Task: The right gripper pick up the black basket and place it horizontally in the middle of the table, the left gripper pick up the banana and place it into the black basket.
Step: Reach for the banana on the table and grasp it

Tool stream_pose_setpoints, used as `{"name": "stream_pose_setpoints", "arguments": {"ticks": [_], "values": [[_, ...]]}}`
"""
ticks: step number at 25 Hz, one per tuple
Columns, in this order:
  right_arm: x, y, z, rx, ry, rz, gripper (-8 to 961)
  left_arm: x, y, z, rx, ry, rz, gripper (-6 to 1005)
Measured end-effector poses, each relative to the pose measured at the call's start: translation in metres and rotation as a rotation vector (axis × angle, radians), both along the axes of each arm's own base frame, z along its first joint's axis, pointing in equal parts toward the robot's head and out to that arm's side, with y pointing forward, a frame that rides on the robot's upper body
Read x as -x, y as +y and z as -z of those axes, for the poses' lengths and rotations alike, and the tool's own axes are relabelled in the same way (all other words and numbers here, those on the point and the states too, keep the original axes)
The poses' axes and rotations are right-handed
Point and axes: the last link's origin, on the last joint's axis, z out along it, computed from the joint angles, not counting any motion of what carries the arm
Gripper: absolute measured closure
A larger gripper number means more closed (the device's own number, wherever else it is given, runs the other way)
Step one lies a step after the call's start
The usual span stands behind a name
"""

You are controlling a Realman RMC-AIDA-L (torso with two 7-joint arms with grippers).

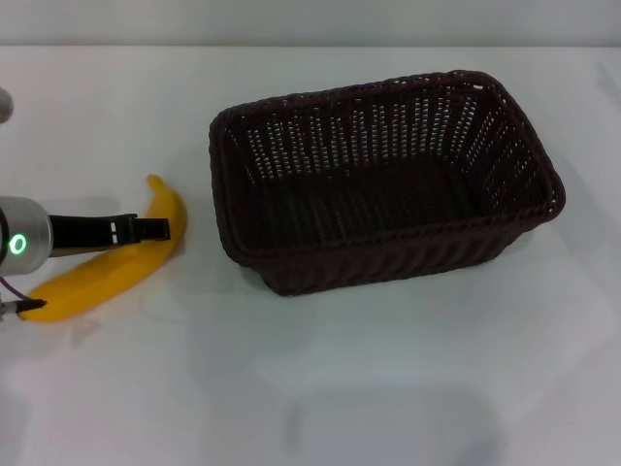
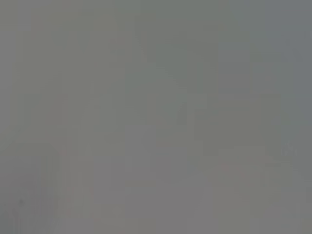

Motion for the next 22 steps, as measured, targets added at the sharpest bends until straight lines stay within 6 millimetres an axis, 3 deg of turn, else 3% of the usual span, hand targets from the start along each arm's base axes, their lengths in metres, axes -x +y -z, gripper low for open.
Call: {"name": "stream_pose_setpoints", "arguments": {"ticks": [22], "values": [[0.005, 0.0, 0.0, -0.001, 0.004, -0.025, 109, 0.002, 0.011, 0.001, -0.003, -0.014, 0.034, 135]]}}
